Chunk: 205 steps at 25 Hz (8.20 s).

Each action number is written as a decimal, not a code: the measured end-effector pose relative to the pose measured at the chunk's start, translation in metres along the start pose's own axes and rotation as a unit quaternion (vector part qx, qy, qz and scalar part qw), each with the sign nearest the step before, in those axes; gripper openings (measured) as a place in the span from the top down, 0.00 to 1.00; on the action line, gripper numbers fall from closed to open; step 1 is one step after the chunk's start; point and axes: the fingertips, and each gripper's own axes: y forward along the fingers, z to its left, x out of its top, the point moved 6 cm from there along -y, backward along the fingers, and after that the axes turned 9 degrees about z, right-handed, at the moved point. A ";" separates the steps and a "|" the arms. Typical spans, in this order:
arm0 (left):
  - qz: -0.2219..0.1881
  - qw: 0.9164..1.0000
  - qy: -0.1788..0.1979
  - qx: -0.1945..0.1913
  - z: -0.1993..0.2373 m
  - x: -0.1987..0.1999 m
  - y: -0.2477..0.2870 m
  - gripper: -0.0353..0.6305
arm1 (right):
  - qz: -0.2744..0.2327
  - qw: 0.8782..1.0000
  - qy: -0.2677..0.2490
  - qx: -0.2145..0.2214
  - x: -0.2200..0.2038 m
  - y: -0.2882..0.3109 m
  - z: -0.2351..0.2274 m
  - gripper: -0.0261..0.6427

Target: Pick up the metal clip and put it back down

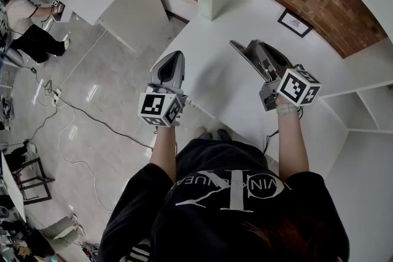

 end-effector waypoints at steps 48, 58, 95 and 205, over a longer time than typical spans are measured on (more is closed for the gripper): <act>0.069 0.997 -0.028 0.017 0.016 -0.067 0.007 0.97 | 0.119 0.992 0.034 -0.009 -0.094 0.066 -0.038 0.91; 0.078 0.996 -0.033 0.022 0.010 -0.076 0.007 0.97 | 0.127 0.991 0.044 -0.011 -0.106 0.073 -0.041 0.91; 0.093 0.995 -0.037 0.023 0.004 -0.085 0.012 0.96 | 0.181 0.974 0.133 -0.016 -0.155 0.080 -0.075 0.91; 0.037 0.999 -0.003 -0.016 -0.024 -0.034 -0.004 0.97 | 0.051 0.984 -0.116 -0.126 -0.057 -0.026 -0.023 0.94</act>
